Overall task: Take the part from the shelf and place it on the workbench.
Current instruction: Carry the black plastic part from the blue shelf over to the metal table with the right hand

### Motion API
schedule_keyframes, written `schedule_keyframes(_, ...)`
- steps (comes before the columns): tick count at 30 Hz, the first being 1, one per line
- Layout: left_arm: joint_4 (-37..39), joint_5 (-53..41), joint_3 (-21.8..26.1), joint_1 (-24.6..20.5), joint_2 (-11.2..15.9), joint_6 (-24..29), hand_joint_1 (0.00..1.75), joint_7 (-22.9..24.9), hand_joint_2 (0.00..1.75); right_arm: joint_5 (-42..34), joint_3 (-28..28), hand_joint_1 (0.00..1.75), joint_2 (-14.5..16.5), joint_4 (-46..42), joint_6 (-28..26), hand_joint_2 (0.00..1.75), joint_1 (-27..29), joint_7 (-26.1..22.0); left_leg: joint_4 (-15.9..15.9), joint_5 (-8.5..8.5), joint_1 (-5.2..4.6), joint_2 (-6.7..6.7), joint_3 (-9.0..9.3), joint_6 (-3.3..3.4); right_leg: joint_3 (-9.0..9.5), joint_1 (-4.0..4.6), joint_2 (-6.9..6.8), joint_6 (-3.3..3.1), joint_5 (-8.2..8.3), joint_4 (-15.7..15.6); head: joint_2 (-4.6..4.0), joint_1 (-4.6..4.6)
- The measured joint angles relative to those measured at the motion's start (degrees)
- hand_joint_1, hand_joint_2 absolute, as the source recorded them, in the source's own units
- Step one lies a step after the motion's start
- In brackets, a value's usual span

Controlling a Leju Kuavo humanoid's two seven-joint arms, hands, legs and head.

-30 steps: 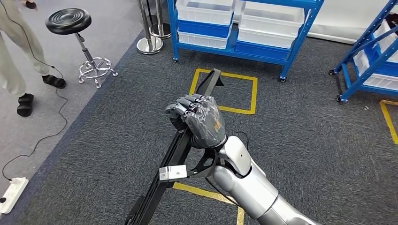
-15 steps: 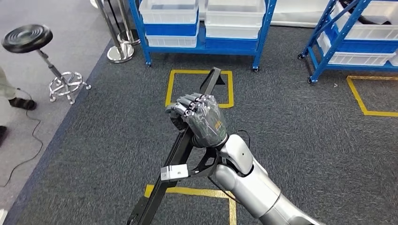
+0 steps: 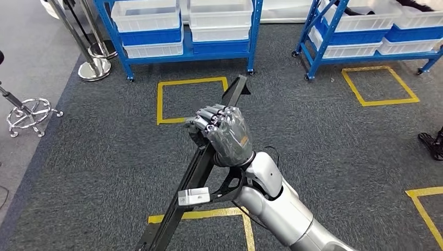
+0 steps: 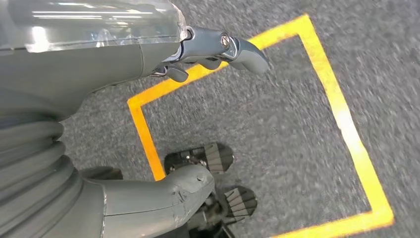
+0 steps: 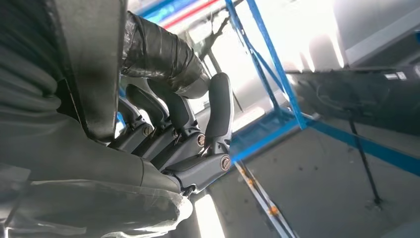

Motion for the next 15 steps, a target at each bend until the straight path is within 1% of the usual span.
schedule_keyframes(1,0.00,0.16,0.15,0.29,0.10,-0.64,0.00,0.09,1.75,0.25,0.07,1.75,-0.09,-0.38,-0.16,1.75,0.26,-0.01,-0.15,0.06,-0.22,0.88,0.08,0.19,-1.45,0.09,-2.05,0.02,-1.80,3.07,0.00,0.05)
schedule_keyframes(2,0.00,0.28,0.33,0.66,0.22,-1.19,0.00,0.08,1.75,0.39,0.14,1.75,-0.17,-0.69,-0.27,1.75,0.60,-0.02,-0.15,0.03,-0.38,1.78,0.05,0.32,-3.15,0.06,-3.21,0.07,-3.61,6.63,0.00,0.10)
schedule_keyframes(3,0.00,0.39,0.47,1.05,0.35,-1.63,0.00,0.05,1.75,0.45,0.19,1.75,-0.27,-0.93,-0.35,1.75,1.05,-0.02,-0.09,-0.04,-0.49,2.71,0.00,0.39,-4.54,-0.01,-3.81,0.15,-4.80,9.64,0.00,0.11)
schedule_keyframes(4,0.00,0.45,0.58,1.37,0.47,-2.07,0.00,0.02,1.75,0.51,0.21,1.75,-0.42,-1.15,-0.42,1.75,1.54,-0.02,0.00,-0.14,-0.55,3.64,-0.05,0.42,-5.14,-0.06,-4.16,0.22,-5.02,11.11,0.00,0.10)
schedule_keyframes(5,0.00,0.60,0.69,1.60,0.55,-2.46,0.00,-0.01,1.75,0.58,0.22,1.75,-0.58,-1.39,-0.48,1.75,1.94,-0.02,0.13,-0.25,-0.56,4.50,-0.10,0.38,-4.63,-0.09,-4.47,0.26,-4.23,10.51,0.00,0.11)
schedule_keyframes(6,0.01,0.84,0.83,1.72,0.60,-2.76,0.00,-0.01,1.75,0.68,0.22,1.75,-0.72,-1.70,-0.52,1.75,2.21,-0.01,0.34,-0.42,-0.56,5.26,-0.13,0.28,-3.02,-0.09,-5.01,0.23,-2.70,7.87,0.00,0.11)
schedule_keyframes(7,0.01,1.16,1.02,1.77,0.64,-2.97,0.00,0.02,1.75,0.76,0.23,1.75,-0.84,-2.12,-0.56,1.75,2.35,-0.01,0.66,-0.65,-0.57,5.99,-0.16,0.11,-0.79,-0.02,-6.21,0.12,-1.22,3.95,0.00,0.11)
schedule_keyframes(8,0.01,1.55,1.28,1.79,0.72,-3.15,0.00,0.04,1.75,0.85,0.24,1.75,-0.92,-2.57,-0.60,1.75,2.43,-0.01,1.03,-0.96,-0.71,6.62,-0.18,-0.16,1.14,0.16,-7.54,-0.15,-0.19,0.58,0.00,0.10)
schedule_keyframes(9,0.01,1.88,1.55,1.83,0.80,-3.45,0.00,0.02,1.75,0.96,0.25,1.75,-0.99,-3.00,-0.61,1.75,2.46,0.01,1.34,-1.23,-0.85,7.20,-0.19,-0.46,2.43,0.35,-8.48,-0.48,0.34,-1.73,0.00,0.09)
schedule_keyframes(10,0.01,2.09,1.79,1.86,0.92,-3.87,0.00,-0.05,1.75,1.06,0.25,1.75,-1.08,-3.38,-0.61,1.75,2.50,0.03,1.56,-1.45,-0.98,7.75,-0.15,-0.79,2.94,0.54,-8.95,-0.81,0.36,-2.79,0.00,0.09)
schedule_keyframes(11,0.01,2.15,1.97,1.86,1.01,-4.36,0.00,-0.16,1.75,1.17,0.26,1.75,-1.19,-3.65,-0.61,1.75,2.57,0.05,1.62,-1.57,-1.08,8.28,-0.06,-1.11,2.85,0.71,-8.54,-1.15,0.36,-2.74,0.00,0.08)
schedule_keyframes(12,0.00,2.08,2.07,1.84,1.07,-4.85,0.00,-0.30,1.75,1.26,0.26,1.75,-1.34,-3.90,-0.61,1.75,2.65,0.08,1.59,-1.64,-1.05,8.84,0.10,-1.40,2.79,0.69,-7.71,-1.47,0.47,-2.80,0.00,0.08)
schedule_keyframes(13,0.00,1.91,2.11,1.74,1.10,-5.25,0.00,-0.46,1.75,1.32,0.26,1.75,-1.49,-4.14,-0.62,1.75,2.75,0.08,1.77,-1.93,-0.92,8.60,0.17,-1.75,2.79,0.58,-7.03,-1.79,0.63,-2.98,0.00,0.08)
schedule_keyframes(14,0.00,1.69,2.12,1.64,1.11,-5.57,0.00,-0.70,1.75,1.34,0.26,1.75,-1.61,-4.36,-0.64,1.75,2.82,0.08,2.62,-2.77,-0.76,7.51,-0.08,-2.07,2.80,0.41,-6.34,-2.13,0.84,-3.17,0.00,0.07)
schedule_keyframes(15,0.00,1.44,2.12,1.56,1.13,-5.77,0.00,-1.01,1.75,1.34,0.26,1.75,-1.68,-4.55,-0.64,1.75,2.87,0.09,4.59,-4.23,-0.61,5.88,-0.83,-2.37,2.80,0.20,-5.66,-2.44,1.06,-3.34,0.00,0.06)
